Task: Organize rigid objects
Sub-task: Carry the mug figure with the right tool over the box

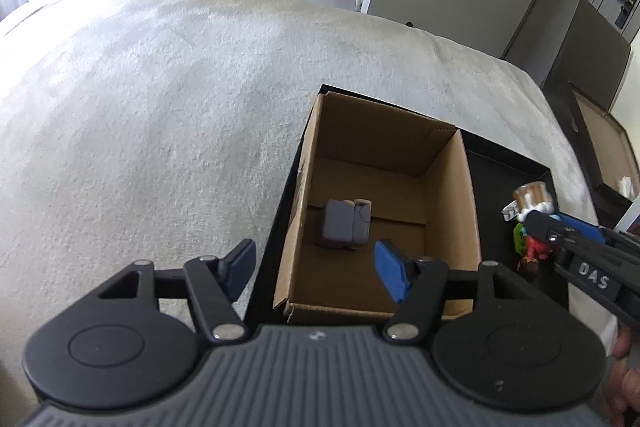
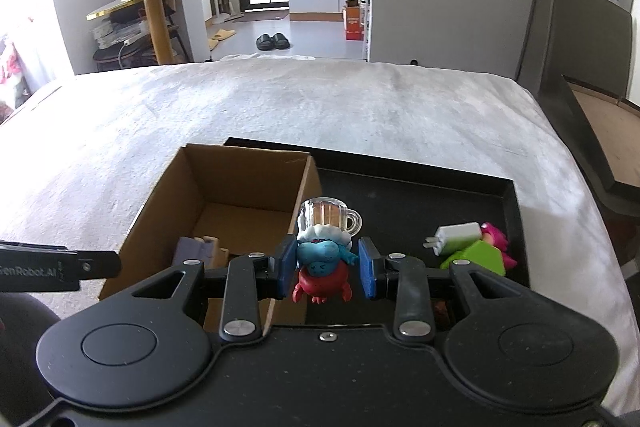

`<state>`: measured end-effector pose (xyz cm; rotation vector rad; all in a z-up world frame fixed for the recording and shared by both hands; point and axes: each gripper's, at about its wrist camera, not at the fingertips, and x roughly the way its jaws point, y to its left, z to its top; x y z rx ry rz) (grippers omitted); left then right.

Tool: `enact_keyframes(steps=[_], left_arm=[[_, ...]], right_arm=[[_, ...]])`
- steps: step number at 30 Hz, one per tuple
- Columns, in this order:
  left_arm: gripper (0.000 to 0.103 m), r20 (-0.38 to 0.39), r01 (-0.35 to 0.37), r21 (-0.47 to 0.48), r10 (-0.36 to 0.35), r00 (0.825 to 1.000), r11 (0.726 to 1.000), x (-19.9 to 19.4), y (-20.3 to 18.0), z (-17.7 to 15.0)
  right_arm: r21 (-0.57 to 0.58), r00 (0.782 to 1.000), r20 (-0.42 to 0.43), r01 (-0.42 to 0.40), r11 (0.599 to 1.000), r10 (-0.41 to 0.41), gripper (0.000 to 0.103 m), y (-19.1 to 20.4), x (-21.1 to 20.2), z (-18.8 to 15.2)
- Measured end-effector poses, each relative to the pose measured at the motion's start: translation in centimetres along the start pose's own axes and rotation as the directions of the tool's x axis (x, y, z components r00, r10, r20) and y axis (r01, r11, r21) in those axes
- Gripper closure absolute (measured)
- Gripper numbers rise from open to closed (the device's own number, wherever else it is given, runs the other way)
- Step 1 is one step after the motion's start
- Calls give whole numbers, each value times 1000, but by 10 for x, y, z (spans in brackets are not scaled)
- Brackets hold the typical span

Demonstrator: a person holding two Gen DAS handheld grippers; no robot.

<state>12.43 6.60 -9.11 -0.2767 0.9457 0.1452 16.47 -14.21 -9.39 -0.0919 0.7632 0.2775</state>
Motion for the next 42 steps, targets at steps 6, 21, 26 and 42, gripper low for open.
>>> enact_keyframes(steps=[6, 21, 26, 42], left_arm=[[57, -28, 29, -35, -30, 999, 999, 9, 7, 2], [83, -79, 36, -85, -43, 996, 996, 31, 18, 6], [87, -97, 27, -99, -36, 995, 995, 36, 21, 7], [93, -164, -13, -131, -9, 986, 991, 56, 26, 12]], right_arm=[[-1, 1000, -11, -21, 1000, 21, 71, 15, 10, 8], [-52, 996, -32, -89, 995, 88, 71, 57, 27, 26], [-58, 995, -39, -99, 993, 97, 70, 63, 34, 35], [-38, 977, -121, -179, 983, 174, 70, 81, 52, 48]])
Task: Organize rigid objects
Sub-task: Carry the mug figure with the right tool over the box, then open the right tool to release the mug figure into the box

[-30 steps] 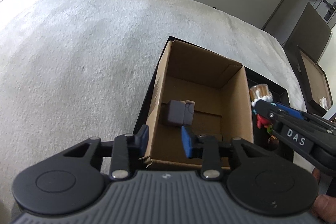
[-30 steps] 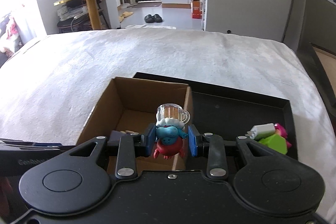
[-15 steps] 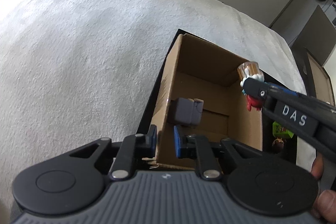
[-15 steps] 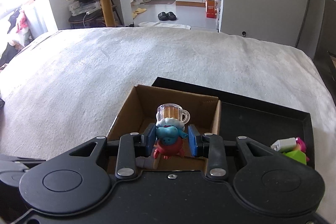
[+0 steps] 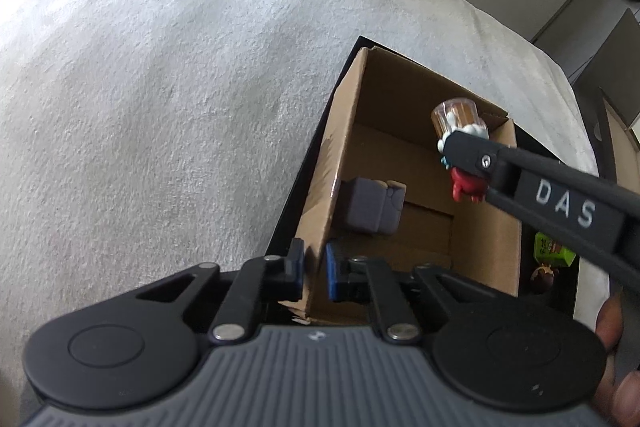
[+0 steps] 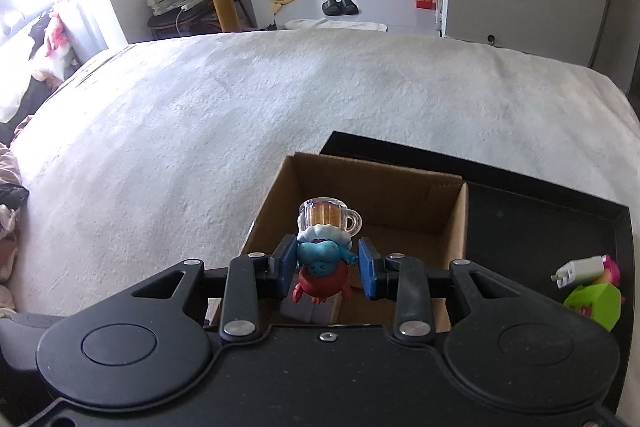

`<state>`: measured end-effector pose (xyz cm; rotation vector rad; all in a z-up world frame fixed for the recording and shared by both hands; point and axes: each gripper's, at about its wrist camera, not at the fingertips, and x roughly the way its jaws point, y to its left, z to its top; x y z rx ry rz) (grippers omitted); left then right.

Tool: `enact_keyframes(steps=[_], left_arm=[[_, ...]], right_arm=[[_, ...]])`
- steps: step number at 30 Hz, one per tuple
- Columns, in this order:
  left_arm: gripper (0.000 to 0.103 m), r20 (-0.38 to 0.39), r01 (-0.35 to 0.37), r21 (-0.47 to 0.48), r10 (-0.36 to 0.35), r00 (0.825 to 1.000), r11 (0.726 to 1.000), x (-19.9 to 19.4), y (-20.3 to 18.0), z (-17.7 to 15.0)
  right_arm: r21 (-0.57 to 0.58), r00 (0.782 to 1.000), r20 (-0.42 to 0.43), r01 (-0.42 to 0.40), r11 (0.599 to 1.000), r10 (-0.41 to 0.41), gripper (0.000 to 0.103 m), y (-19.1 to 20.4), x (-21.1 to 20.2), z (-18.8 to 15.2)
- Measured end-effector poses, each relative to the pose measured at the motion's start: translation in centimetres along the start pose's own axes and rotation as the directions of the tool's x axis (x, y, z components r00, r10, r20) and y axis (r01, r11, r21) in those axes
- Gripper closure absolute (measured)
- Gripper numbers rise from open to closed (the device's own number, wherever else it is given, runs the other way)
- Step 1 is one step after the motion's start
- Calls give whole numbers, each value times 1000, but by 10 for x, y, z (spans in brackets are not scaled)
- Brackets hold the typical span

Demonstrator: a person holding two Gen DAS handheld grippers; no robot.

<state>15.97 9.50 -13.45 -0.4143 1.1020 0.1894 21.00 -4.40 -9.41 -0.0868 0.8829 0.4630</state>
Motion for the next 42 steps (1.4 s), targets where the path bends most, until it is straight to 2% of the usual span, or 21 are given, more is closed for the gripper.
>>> enact_keyframes(steps=[4, 8, 13, 26, 35, 42], left_arm=[[93, 2, 5, -7, -5, 1000, 1000, -1, 1, 0], [93, 2, 17, -18, -17, 1000, 1000, -1, 3, 0], [93, 12, 17, -19, -17, 1000, 1000, -3, 2, 0], [93, 42, 11, -3, -11, 999, 1000, -14, -3, -4], [89, 68, -8, 14, 7, 998, 1000, -27, -10, -9], [81, 93, -48, 46, 43, 995, 998, -35, -20, -13]], right_arm=[[-1, 1000, 7, -5, 1000, 5, 70, 4, 4, 6], [28, 999, 24, -45, 999, 45, 61, 1, 6, 9], [62, 999, 16, -36, 997, 36, 61, -10, 2, 1], [113, 1000, 19, 16, 994, -18, 60, -44, -23, -29], [130, 997, 47, 50, 990, -56, 48, -72, -41, -43], [174, 994, 69, 76, 982, -90, 44, -101, -51, -59]])
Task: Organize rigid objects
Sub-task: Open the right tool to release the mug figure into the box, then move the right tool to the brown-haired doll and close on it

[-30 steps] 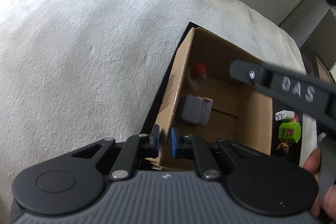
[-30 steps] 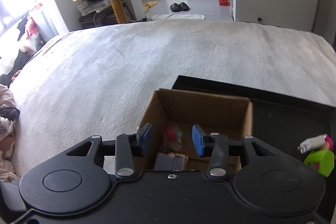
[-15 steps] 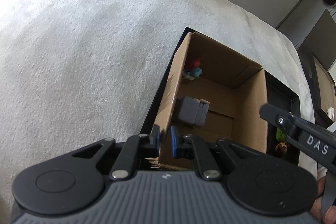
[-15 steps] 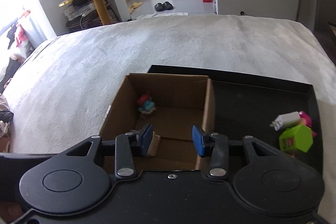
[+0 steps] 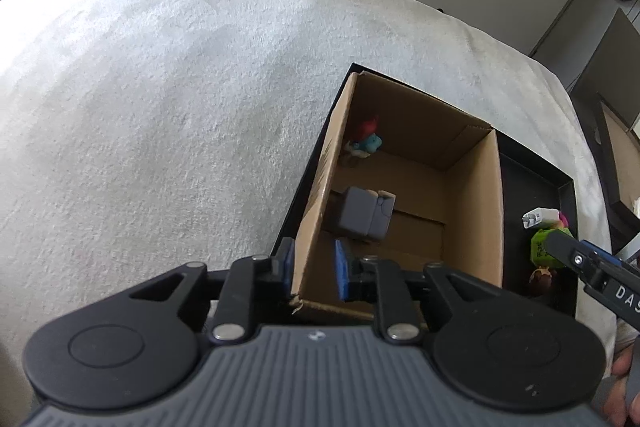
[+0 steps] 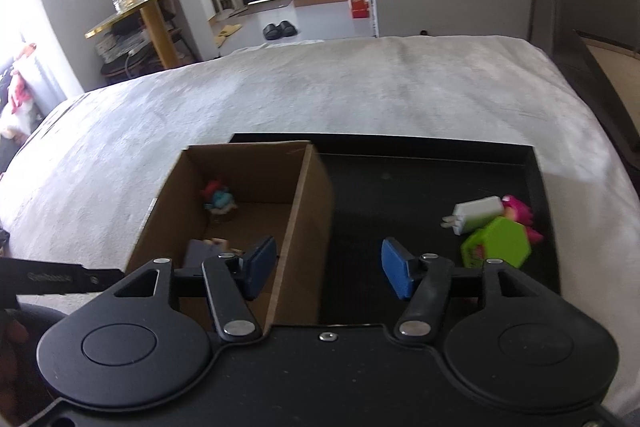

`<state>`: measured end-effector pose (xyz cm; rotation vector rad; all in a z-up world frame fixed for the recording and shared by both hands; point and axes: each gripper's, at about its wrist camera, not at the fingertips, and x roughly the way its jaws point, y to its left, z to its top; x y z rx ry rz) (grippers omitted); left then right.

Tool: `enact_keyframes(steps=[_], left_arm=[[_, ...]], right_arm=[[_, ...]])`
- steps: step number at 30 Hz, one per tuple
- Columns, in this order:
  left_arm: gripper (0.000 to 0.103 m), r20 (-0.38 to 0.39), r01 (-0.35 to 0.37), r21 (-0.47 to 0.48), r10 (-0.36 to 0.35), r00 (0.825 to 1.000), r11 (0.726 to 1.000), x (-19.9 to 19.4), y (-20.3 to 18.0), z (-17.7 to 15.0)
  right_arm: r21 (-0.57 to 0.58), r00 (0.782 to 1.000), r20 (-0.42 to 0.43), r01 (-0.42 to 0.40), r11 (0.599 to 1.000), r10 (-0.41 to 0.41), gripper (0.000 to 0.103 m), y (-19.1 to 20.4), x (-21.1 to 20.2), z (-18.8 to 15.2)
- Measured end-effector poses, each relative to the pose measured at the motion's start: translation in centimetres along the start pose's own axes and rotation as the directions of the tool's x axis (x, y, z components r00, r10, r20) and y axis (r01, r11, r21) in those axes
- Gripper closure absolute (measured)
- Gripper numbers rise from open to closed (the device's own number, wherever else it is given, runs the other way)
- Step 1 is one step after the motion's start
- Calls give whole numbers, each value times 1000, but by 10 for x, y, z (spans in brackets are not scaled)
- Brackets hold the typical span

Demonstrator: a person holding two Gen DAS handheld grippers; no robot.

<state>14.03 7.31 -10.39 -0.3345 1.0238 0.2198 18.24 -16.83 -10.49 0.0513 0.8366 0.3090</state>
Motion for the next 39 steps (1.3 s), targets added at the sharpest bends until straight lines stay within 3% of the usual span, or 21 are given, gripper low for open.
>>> enact_keyframes(steps=[9, 13, 20, 30, 39], left_arm=[[70, 34, -68, 38, 67, 997, 997, -11, -14, -3], [53, 50, -113, 54, 111, 993, 992, -15, -20, -5], [38, 99, -147, 111, 137, 986, 983, -22, -35, -9], [33, 124, -268, 203, 247, 961, 942, -22, -61, -9], [30, 159, -310, 260, 276, 948, 915, -22, -99, -6]], right_arm=[[46, 999, 28, 20, 999, -21, 41, -38, -10, -11], [76, 999, 38, 6, 997, -9, 37, -51, -15, -16], [109, 998, 65, 17, 994, -25, 27, -73, -18, -25], [157, 997, 80, 4, 988, -16, 24, -107, -7, -43], [190, 997, 75, -24, 981, 10, 24, -124, 0, -50]])
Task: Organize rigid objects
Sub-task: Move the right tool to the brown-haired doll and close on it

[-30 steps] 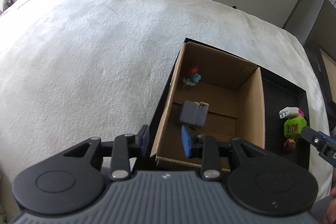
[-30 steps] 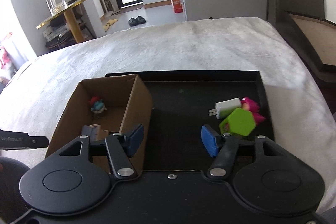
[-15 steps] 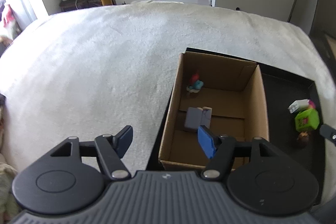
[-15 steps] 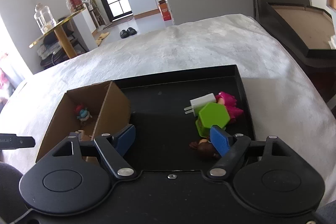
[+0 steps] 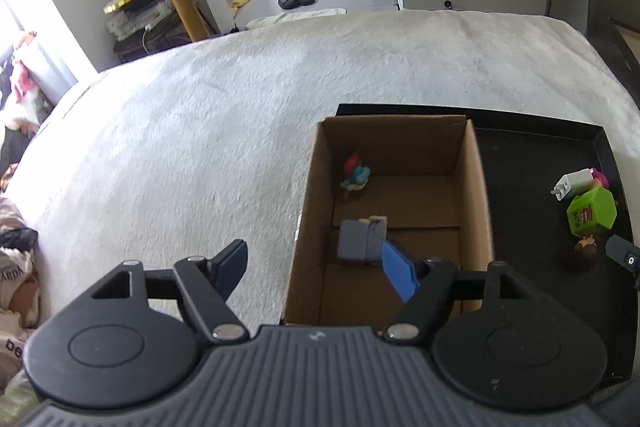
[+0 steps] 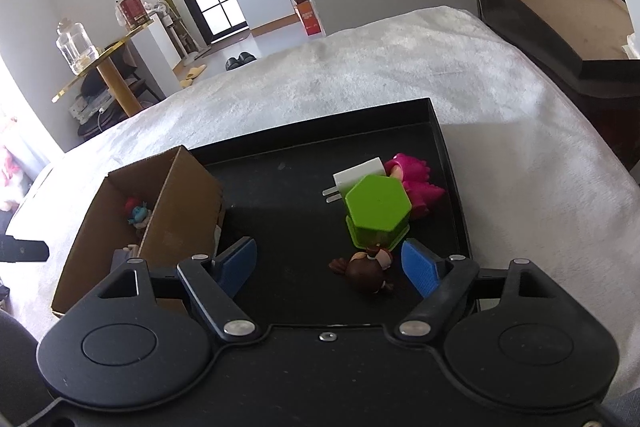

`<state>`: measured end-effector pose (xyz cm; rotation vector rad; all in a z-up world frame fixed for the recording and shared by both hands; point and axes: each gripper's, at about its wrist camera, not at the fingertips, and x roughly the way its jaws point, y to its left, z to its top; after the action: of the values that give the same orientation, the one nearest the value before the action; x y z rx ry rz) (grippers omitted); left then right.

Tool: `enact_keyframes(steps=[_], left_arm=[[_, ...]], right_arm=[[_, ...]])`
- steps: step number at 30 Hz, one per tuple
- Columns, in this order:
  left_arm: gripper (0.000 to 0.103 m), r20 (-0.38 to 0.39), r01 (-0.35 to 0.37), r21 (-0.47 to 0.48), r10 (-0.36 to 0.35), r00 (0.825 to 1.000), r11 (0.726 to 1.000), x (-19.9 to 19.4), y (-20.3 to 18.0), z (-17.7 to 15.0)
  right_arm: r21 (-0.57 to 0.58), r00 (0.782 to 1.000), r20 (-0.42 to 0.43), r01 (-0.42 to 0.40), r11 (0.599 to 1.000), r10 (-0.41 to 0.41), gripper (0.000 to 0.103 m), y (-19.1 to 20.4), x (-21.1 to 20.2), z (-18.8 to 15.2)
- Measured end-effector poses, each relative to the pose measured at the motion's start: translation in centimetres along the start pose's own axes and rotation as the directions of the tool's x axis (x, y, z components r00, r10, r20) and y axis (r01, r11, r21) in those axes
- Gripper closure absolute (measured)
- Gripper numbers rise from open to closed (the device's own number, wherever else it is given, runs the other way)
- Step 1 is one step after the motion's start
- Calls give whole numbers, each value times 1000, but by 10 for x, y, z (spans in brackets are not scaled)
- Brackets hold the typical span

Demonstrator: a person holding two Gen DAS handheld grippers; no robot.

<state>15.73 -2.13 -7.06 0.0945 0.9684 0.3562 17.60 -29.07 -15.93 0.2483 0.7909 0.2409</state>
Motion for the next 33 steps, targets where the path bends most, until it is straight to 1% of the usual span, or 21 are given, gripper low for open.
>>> enact_keyframes(steps=[6, 8, 13, 15, 21, 27, 28, 29, 30, 33], left_arm=[[29, 0, -10, 43, 10, 1000, 999, 1, -32, 3], [29, 3, -5, 58, 4, 1000, 998, 2, -41, 4], [29, -6, -4, 86, 4, 1000, 996, 7, -60, 7], [29, -17, -7, 95, 8, 1000, 995, 12, -66, 8], [29, -52, -16, 114, 22, 998, 993, 29, -78, 9], [29, -77, -22, 118, 32, 997, 993, 41, -84, 11], [29, -80, -22, 116, 32, 996, 993, 43, -85, 12], [29, -82, -22, 116, 32, 996, 993, 43, -85, 12], [29, -83, -21, 119, 31, 996, 993, 44, -86, 12], [29, -81, -17, 119, 27, 996, 993, 43, -86, 12]], right_arm=[[47, 999, -20, 26, 999, -25, 25, -16, 12, -5], [57, 999, -35, 26, 998, -24, 29, -19, 18, -7], [51, 998, -68, 15, 999, -11, 35, -20, 35, -10], [58, 997, -78, 16, 998, -11, 35, -22, 41, -10], [71, 994, -107, 17, 997, -9, 36, -28, 59, -10], [49, 991, -136, 17, 999, -10, 37, -25, 71, -12], [46, 990, -143, 17, 999, -11, 40, -24, 72, -13], [44, 989, -149, 15, 999, -8, 48, -23, 74, -13], [45, 987, -158, 9, 999, -2, 53, -24, 75, -14], [53, 988, -152, -3, 999, 12, 53, -28, 74, -15]])
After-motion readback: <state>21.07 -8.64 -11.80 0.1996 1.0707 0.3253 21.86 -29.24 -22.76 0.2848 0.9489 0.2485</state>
